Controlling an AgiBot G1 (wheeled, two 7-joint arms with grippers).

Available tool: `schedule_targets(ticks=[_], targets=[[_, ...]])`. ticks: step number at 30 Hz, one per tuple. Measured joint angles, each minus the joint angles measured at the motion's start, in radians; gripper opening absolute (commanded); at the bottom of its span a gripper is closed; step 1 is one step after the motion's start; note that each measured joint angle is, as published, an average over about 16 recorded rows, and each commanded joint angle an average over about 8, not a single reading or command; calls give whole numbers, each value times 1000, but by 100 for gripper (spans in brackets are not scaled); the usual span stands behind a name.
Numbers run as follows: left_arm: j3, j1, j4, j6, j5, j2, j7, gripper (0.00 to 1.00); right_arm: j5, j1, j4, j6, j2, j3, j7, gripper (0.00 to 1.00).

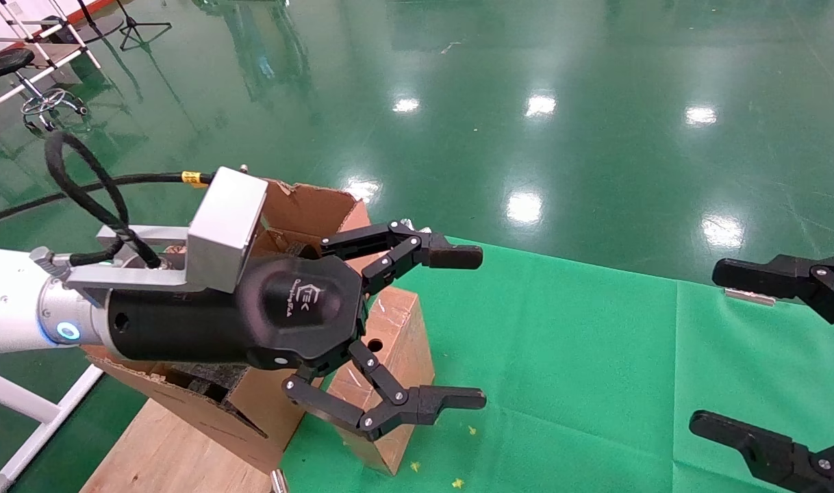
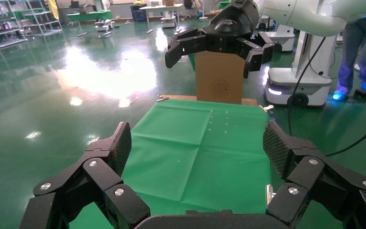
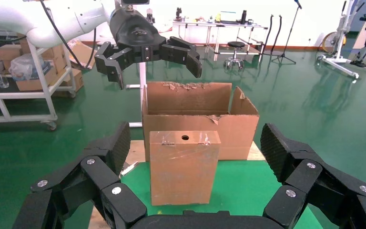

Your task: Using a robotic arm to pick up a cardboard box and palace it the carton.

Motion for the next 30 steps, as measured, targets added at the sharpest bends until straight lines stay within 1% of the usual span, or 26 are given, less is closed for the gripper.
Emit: schedule_targets(ticks=[16, 18, 24, 26, 30], targets=[[0, 0, 0, 0, 0, 0, 0, 100, 0, 0, 0, 0, 0, 0, 0, 100], [0, 0, -1, -1, 2, -1, 1, 100, 0, 0, 0, 0, 0, 0, 0, 86], [9, -14, -13, -26, 49, -8, -2, 100, 0, 0, 0, 0, 0, 0, 0, 12], [14, -22, -19, -39, 72, -10, -8, 100, 0, 0, 0, 0, 0, 0, 0, 1], [28, -40, -33, -66, 119, -13, -22, 100, 0, 0, 0, 0, 0, 0, 0, 0]])
